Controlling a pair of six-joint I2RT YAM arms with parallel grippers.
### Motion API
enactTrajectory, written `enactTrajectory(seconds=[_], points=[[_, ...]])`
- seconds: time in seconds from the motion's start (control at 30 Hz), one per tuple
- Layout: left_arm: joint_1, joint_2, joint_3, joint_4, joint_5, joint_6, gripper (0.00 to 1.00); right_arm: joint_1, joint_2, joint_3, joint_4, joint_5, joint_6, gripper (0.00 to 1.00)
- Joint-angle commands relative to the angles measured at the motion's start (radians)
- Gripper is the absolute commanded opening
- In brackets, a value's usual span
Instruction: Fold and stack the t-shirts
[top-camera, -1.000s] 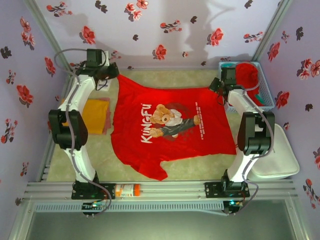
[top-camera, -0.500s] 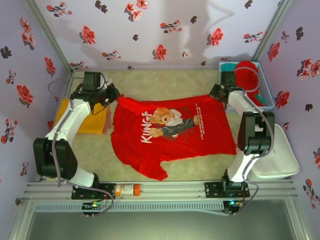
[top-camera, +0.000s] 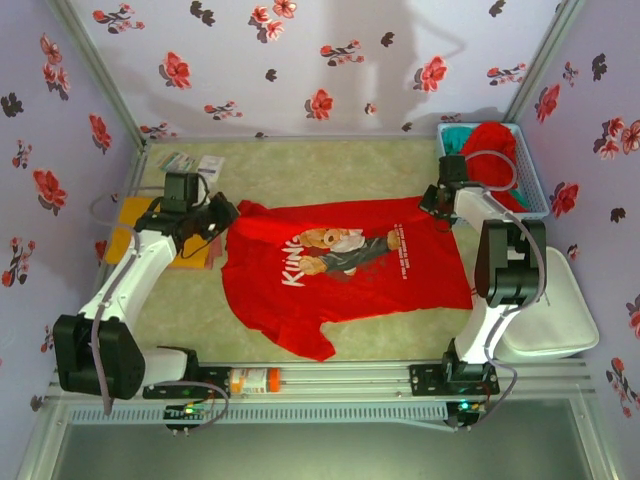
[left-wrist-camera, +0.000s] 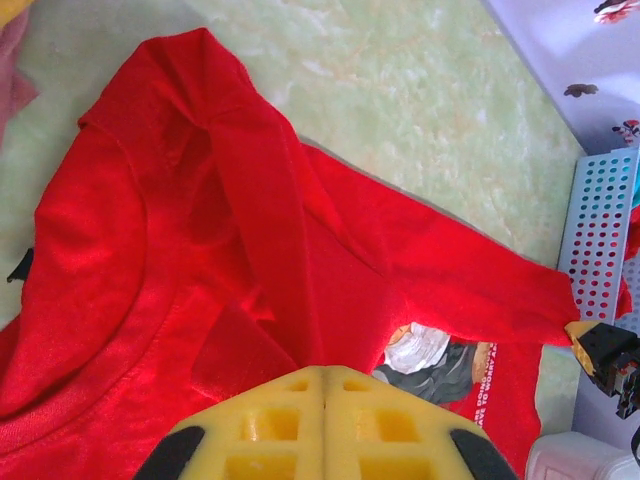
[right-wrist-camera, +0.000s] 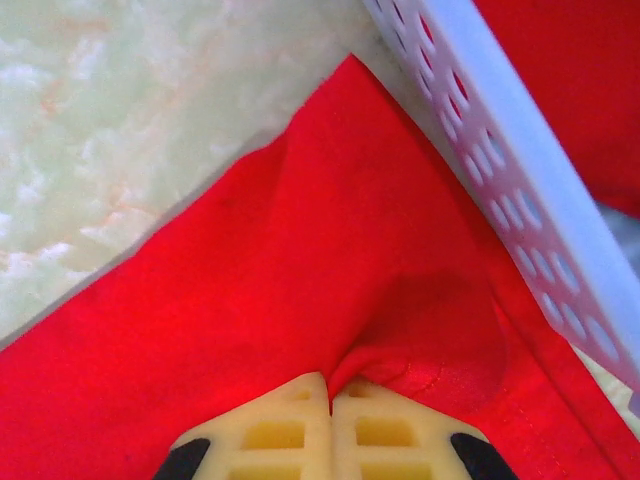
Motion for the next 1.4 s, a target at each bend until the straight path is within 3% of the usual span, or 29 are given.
enactTrajectory(seconds=[0.0,0.43,0.53,0.83,0.93,1.0,1.2,1.37], points=[[-0.005,-0.038,-0.036,0.023,-0.011,-0.023,0.00,-0.009,0.003,-0.029,-0.007,0.013,0.028,0.00],[-0.005,-0.079,-0.099,0.019,-0.015,-0.039,0.00,-0.009,0.004,-0.056,-0.015,0.024,0.038,0.00],[-0.004,-0.090,-0.121,0.028,-0.016,-0.040,0.00,-0.009,-0.001,-0.067,-0.013,0.018,0.035,0.07],[-0.004,-0.096,-0.129,0.027,-0.013,-0.038,0.00,-0.001,-0.095,-0.136,0.025,-0.035,0.045,0.50],[-0.004,-0.088,-0.124,0.036,-0.010,-0.045,0.00,0.080,-0.176,-0.184,0.041,0.017,0.058,0.68],[-0.004,-0.082,-0.120,0.039,-0.008,-0.045,0.00,0.145,-0.212,-0.202,0.038,0.039,0.074,0.72],[-0.004,-0.072,-0.093,0.027,-0.005,-0.035,0.00,0.333,-0.279,-0.291,0.238,-0.053,0.197,0.70],[-0.003,-0.058,-0.095,0.025,0.007,-0.034,0.00,0.475,-0.251,-0.300,0.395,-0.081,0.194,0.65]])
